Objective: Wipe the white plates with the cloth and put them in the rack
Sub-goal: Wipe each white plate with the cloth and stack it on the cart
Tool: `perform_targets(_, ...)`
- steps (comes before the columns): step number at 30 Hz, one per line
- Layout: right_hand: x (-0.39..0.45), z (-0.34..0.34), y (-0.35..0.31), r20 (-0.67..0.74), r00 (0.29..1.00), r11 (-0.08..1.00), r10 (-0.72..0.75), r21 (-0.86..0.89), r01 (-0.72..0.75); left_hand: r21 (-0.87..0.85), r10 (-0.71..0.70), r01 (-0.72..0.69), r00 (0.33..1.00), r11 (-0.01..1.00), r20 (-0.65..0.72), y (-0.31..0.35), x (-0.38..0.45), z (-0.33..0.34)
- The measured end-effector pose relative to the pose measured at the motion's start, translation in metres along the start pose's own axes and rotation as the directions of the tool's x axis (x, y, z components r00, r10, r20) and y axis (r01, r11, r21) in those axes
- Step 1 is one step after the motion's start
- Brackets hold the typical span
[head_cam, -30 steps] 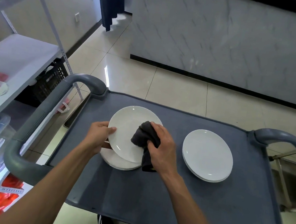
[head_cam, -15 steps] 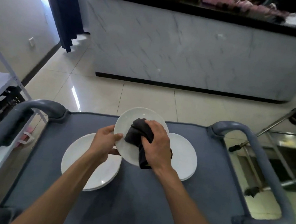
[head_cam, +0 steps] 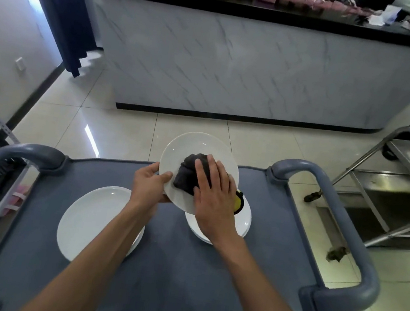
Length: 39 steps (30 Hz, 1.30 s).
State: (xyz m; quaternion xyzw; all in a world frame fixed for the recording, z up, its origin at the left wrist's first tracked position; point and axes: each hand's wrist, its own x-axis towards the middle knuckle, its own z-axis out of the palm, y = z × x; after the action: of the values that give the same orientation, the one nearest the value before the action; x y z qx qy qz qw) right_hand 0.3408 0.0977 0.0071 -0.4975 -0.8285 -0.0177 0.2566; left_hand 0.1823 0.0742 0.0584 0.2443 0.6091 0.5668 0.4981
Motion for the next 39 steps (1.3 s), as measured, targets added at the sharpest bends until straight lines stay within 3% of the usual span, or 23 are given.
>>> perform_targets(6, -0.003, -0.006, 0.019, -0.052, 0.984, 0.985, -0.168, 0.029, 0.169, 0.009, 0.035, -0.035, 0.999, 0.999, 0.004, 0.003, -0.006, 0.014)
perform_targets(19, 0.050, -0.025, 0.030, -0.137, 0.990, 0.995, -0.045, 0.081, 0.056, 0.079, 0.103, -0.113, 0.988, 0.990, 0.118, 0.008, -0.021, 0.029)
perform_targets(24, 0.062, -0.030, 0.028, -0.127, 0.992, 0.988, -0.009, 0.150, 0.028, 0.076, 0.104, -0.112, 0.989, 0.991, 0.108, 0.008, -0.023, 0.031)
perform_targets(28, 0.058, -0.030, 0.015, -0.124, 0.990, 0.970, -0.067, 0.223, 0.093, 0.097, 0.136, -0.148, 0.983, 0.984, 0.124, 0.014, -0.027, 0.033)
perform_targets(31, 0.056, -0.026, 0.004, -0.129, 0.985, 0.968, -0.113, 0.207, 0.138, 0.112, 0.138, -0.150, 0.985, 0.982, 0.104, 0.013, -0.028, 0.035)
perform_targets(39, 0.084, -0.025, 0.014, -0.185, 0.982, 0.982, -0.031, 0.177, 0.065, 0.021, 0.111, -0.112, 0.993, 0.994, 0.045, 0.007, -0.026, 0.028)
